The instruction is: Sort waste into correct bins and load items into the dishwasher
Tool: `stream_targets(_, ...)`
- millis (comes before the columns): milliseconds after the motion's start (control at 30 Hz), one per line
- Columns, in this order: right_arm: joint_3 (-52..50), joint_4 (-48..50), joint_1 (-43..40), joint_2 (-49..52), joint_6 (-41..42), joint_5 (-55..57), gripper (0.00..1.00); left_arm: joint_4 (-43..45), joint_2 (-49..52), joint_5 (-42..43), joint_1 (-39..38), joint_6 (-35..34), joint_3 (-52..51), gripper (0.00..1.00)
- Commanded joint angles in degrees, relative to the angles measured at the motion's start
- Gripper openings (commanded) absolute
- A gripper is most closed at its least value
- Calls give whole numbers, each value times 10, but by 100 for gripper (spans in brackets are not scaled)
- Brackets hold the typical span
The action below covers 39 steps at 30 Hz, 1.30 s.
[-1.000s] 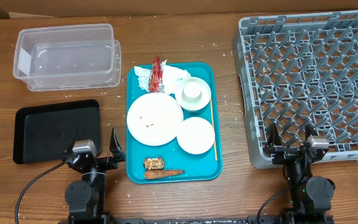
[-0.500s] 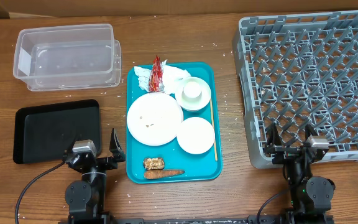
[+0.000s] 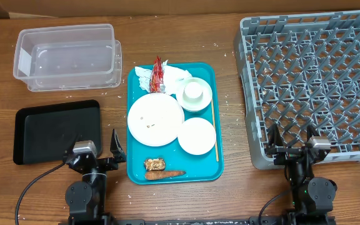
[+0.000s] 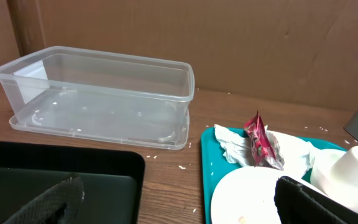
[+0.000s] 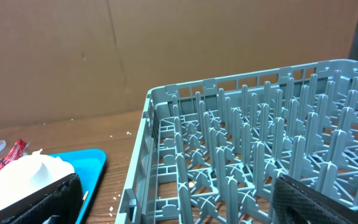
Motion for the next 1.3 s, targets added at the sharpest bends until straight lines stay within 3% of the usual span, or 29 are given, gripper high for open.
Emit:
stream_targets(0, -6, 2, -2, -7, -3, 3, 100, 0, -5, -5, 3, 13, -2, 100)
stream_targets(67, -6, 2, -2, -7, -3, 3, 100, 2, -5, 0, 3, 6, -2, 100)
stream_targets(167, -6, 2, -2, -7, -3, 3, 100, 34, -5, 113, 2, -99, -2, 100)
stream_targets(233, -6, 2, -2, -7, -3, 3, 100, 36, -5, 142, 2, -124, -2, 100)
stream_targets(400, -6, 2, -2, -7, -3, 3, 100, 56, -5, 253, 2, -130, -2, 100)
stream_targets(533, -6, 2, -2, -7, -3, 3, 100, 64, -4, 261, 2, -154, 20, 100)
stream_targets(667, -6, 2, -2, -7, -3, 3, 100, 5, 37, 222, 3, -149, 80, 100)
stream_targets(800, -6, 2, -2, -7, -4, 3, 100, -19, 161, 241, 2, -124, 169, 100)
stream_targets(900, -6, 2, -2, -7, -4, 3, 100, -52, 329, 302, 2, -79, 284, 100)
stream_targets(1100, -6, 2, -2, -7, -4, 3, 100, -252, 625, 354, -20, -9, 545, 100)
stream_targets(1267, -6, 2, -2, -7, -3, 3, 100, -374, 797, 359, -76, 22, 724, 100)
